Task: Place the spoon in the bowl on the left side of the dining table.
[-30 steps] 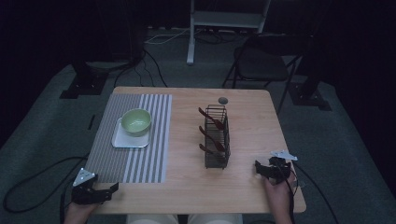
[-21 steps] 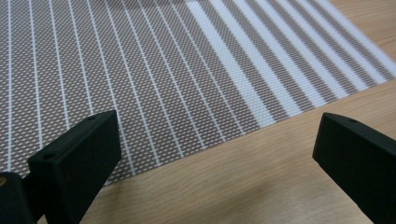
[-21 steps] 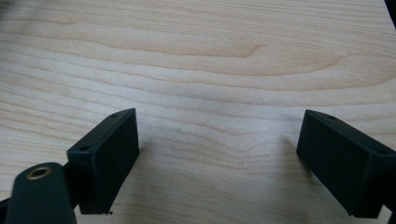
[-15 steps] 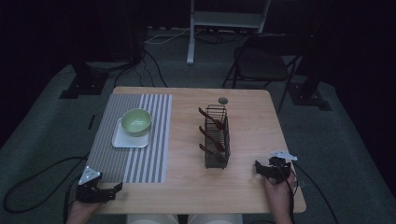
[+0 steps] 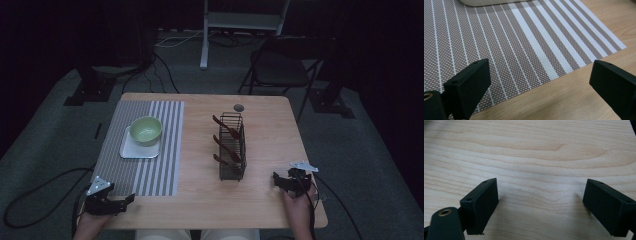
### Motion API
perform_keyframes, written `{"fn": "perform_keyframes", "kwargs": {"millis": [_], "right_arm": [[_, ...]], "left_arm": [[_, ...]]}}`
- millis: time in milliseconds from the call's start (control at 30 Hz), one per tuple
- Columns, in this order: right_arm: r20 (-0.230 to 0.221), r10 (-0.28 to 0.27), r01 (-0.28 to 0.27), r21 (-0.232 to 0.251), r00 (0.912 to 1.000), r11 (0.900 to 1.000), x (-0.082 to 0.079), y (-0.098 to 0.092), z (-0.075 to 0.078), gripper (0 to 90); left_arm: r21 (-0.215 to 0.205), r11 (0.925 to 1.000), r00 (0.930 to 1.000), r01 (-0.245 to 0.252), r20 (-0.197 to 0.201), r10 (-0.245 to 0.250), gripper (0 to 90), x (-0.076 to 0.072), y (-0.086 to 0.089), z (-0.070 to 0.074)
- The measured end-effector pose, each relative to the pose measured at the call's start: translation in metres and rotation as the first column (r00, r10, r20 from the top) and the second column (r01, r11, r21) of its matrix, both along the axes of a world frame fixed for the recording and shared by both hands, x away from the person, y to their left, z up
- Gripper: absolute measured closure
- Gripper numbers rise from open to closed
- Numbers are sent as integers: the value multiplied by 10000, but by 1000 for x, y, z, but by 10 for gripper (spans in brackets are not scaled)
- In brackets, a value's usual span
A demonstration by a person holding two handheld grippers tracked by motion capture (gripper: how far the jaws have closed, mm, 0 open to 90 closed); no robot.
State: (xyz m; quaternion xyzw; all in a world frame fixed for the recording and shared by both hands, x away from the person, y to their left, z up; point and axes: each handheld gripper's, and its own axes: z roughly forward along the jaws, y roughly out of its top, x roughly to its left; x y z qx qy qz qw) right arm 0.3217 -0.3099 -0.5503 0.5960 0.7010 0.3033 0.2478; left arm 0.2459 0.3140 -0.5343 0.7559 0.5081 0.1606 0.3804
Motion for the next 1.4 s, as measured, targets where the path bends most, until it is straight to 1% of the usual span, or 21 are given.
{"fn": "perform_keyframes", "kwargs": {"millis": [167, 300, 600, 667, 700, 833, 900, 933, 967, 1033, 1267, 1333, 1367, 1400], "right_arm": [[0, 2, -2, -1, 10000, 10000, 0, 0, 0, 123], [-1, 1, -1, 0, 10000, 10000, 0, 0, 0, 122], [-1, 1, -1, 0, 10000, 10000, 0, 0, 0, 123], [-1, 2, -2, 0, 10000, 10000, 0, 0, 0, 123], [-1, 2, -2, -1, 10000, 10000, 0, 0, 0, 123], [-6, -2, 2, 4, 10000, 10000, 0, 0, 0, 123], [-1, 2, -2, 0, 10000, 10000, 0, 0, 0, 123], [-2, 1, -1, 0, 10000, 10000, 0, 0, 0, 123], [-2, 1, -1, 0, 10000, 10000, 0, 0, 0, 123], [-2, 2, -2, 0, 10000, 10000, 0, 0, 0, 123], [0, 1, -1, 1, 10000, 10000, 0, 0, 0, 123], [-1, 2, -2, -1, 10000, 10000, 0, 0, 0, 123], [-1, 1, -1, 1, 10000, 10000, 0, 0, 0, 123], [-1, 1, -1, 1, 10000, 10000, 0, 0, 0, 123]], "left_arm": [[73, 9998, 9998, 207, 32, -208, 36, 1, -6, 3], [56, 9997, 9997, 233, 67, -233, 36, 3, -7, 5], [64, 9984, 9984, 558, 56, -558, 36, 9, -16, 10], [66, 9986, 9985, 528, 159, -529, 36, 10, -18, 11], [34, 9982, 9981, 593, 187, -594, 36, 11, -19, 12], [78, 9979, 9976, 650, 221, -651, 36, 14, -24, 14], [107, 9969, 9967, 785, 216, -787, 36, 15, -28, 15], [195, 9962, 9961, 849, 212, -853, 36, 17, -31, 16], [177, 9954, 9953, 938, 208, -941, 36, 17, -32, 17], [207, 9951, 9950, 964, 256, -969, 36, 19, -36, 18], [318, 9911, 9908, 1294, 347, -1305, 36, 26, -49, 25], [260, 9897, 9893, 1409, 357, -1418, 36, 28, -52, 27], [323, 9898, 9894, 1386, 401, -1398, 36, 29, -54, 28], [294, 9886, 9881, 1477, 382, -1488, 36, 30, -55, 29]]}}
